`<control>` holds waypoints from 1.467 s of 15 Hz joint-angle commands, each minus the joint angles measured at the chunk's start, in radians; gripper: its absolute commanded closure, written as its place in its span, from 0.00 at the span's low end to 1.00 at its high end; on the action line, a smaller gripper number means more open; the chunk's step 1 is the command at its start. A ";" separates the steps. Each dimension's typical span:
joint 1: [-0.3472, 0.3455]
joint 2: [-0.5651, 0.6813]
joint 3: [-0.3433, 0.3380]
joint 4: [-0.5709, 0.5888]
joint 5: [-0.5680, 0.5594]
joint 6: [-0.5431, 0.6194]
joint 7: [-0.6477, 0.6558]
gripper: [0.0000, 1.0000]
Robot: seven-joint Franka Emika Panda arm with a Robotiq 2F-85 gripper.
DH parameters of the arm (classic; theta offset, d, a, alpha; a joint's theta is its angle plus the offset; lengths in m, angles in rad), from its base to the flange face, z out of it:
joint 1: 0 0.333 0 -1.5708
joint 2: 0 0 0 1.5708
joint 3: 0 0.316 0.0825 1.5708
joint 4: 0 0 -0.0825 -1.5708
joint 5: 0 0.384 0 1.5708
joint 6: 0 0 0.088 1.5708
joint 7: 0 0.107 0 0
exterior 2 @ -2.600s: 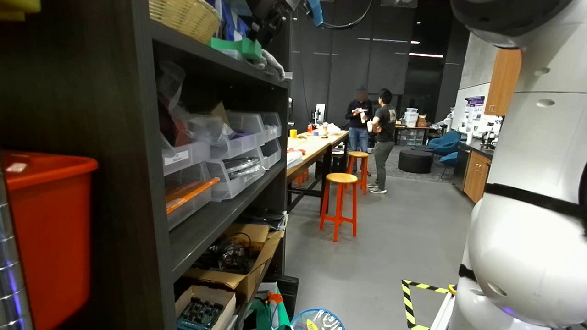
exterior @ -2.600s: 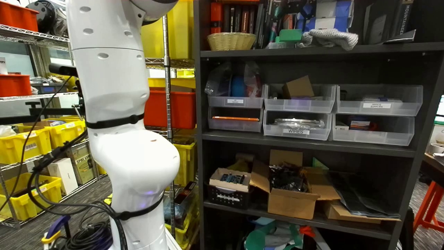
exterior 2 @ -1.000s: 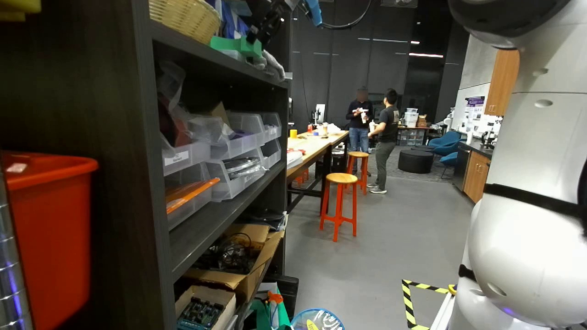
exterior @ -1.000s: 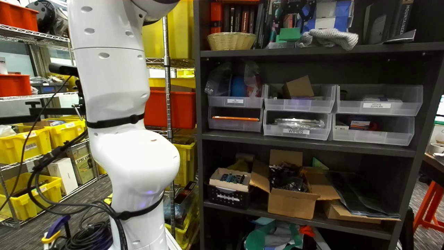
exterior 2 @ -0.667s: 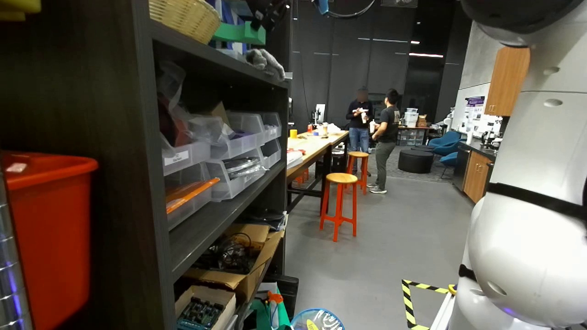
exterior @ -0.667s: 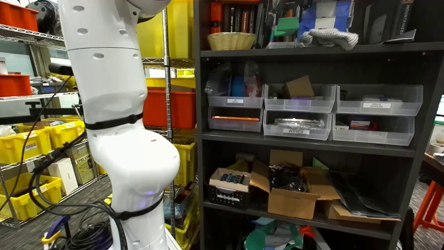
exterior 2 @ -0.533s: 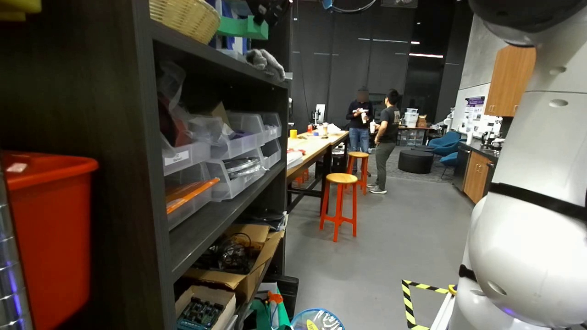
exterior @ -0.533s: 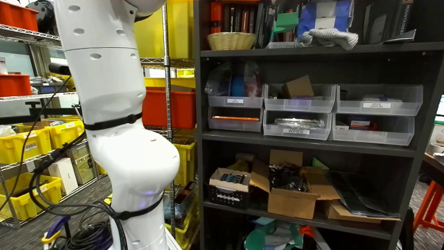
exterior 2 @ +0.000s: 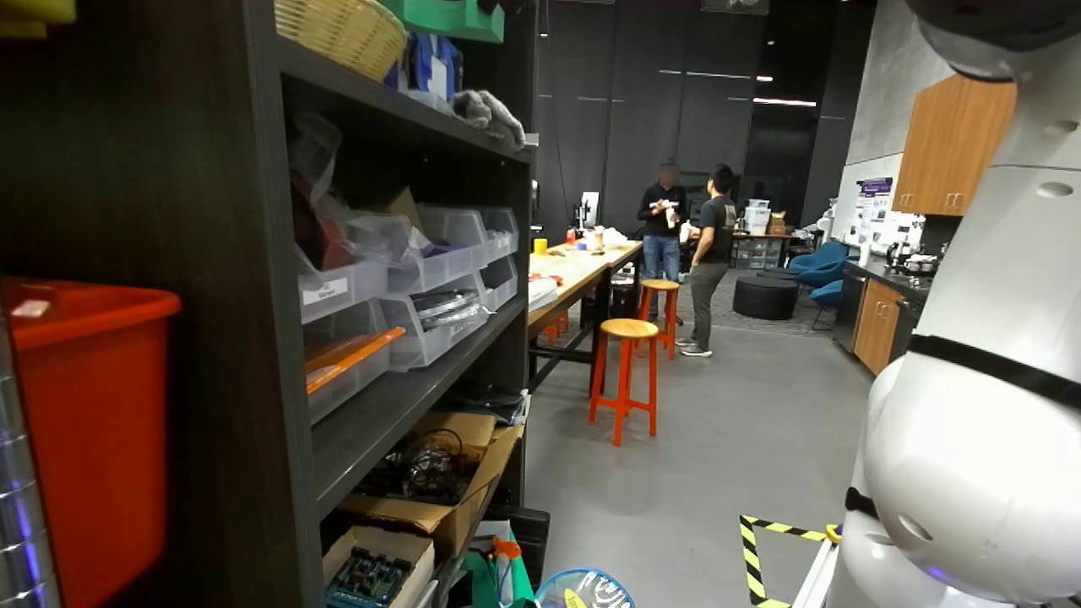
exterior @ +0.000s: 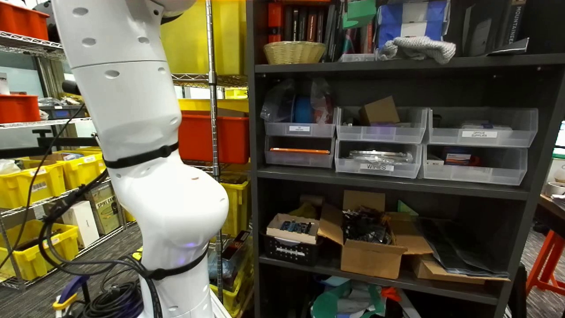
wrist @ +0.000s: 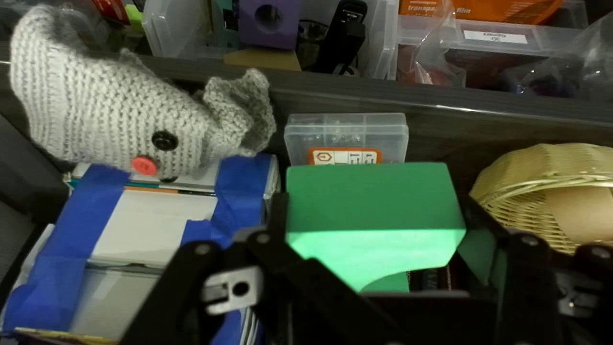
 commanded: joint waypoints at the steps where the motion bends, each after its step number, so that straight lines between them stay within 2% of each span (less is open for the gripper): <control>1: 0.003 -0.004 0.021 0.040 -0.045 -0.010 0.012 0.44; 12: 0.001 0.067 0.045 0.192 -0.039 -0.041 0.060 0.44; 22: -0.002 0.176 0.048 0.440 -0.044 -0.226 0.165 0.44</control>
